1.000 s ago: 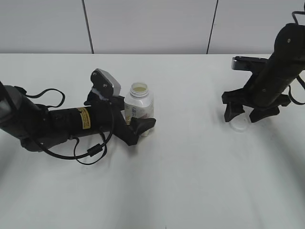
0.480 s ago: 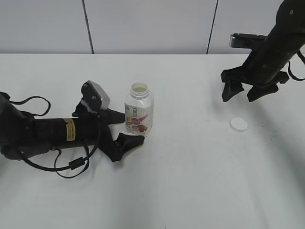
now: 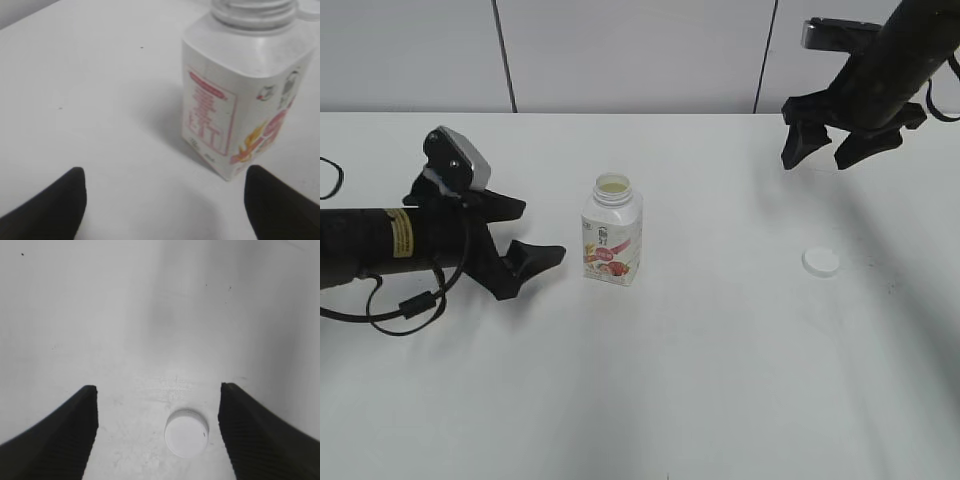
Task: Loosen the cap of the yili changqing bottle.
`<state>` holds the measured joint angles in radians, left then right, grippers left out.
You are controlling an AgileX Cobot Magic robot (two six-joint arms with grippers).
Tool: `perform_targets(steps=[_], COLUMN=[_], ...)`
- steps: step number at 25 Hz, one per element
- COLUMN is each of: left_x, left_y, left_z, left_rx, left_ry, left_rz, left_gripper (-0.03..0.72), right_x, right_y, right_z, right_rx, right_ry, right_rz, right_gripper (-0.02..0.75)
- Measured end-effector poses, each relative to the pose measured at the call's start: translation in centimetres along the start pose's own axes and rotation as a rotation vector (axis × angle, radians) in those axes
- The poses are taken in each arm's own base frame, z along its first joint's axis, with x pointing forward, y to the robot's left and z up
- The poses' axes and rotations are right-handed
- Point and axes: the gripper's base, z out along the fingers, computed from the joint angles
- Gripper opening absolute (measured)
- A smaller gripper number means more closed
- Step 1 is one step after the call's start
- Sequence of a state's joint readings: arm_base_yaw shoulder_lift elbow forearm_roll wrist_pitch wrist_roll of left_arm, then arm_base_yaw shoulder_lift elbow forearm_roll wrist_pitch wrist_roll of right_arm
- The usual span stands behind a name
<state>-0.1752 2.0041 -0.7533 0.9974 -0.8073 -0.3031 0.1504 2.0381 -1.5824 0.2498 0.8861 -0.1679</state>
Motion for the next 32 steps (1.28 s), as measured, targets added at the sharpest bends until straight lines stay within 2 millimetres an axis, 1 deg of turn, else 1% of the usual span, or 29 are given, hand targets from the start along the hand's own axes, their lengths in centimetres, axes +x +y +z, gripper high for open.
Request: perform_targets(steps=[6,9,12,16,21,24,26,29,32], left_x=[-1.5,-2.9,-4.7,-7.2,-9.5,-11.0,-12.0,-13.7,-15.6], left_y=[1.9,2.5,3.3,5.5,8.5,9.7,10.0,10.0,10.3], left_z=[-2.6,-4.0,-5.3,-6.9,-9.0,-10.2,-10.8,-11.4,-12.5], left_rx=[-0.169,-0.254,-0.333,-0.493,-0.698,-0.781,-0.776,-0.683,-0.638], left_ry=[0.134,0.155,0.151,0.216,0.386,0.466,0.517,0.565,0.576], left_rz=[0.034,0.030,0.034,-0.018,-0.115,-0.157,-0.208,-0.262,-0.333], left_gripper=[0.587,0.581,0.562,0.550,0.545,0.544,0.544,0.544,0.544], right_x=[-1.6,-2.5,-3.4,-4.1,-5.0,-5.2,-5.2,-4.9,-4.6], right_y=[0.4,0.7,0.8,0.8,0.5,0.2,0.0,-0.1,-0.2], right_z=[-1.9,-3.0,-4.1,-5.4,-7.1,-8.2,-8.7,-9.1,-9.3], right_rx=[-0.007,-0.008,-0.002,0.034,0.104,0.161,0.193,0.211,0.216], right_ry=[-0.043,-0.077,-0.113,-0.134,-0.158,-0.151,-0.132,-0.088,-0.058], right_rz=[-0.020,-0.031,-0.044,-0.078,-0.127,-0.158,-0.172,-0.173,-0.169], right_gripper=[0.589,0.589,0.589,0.589,0.589,0.589,0.589,0.589,0.589])
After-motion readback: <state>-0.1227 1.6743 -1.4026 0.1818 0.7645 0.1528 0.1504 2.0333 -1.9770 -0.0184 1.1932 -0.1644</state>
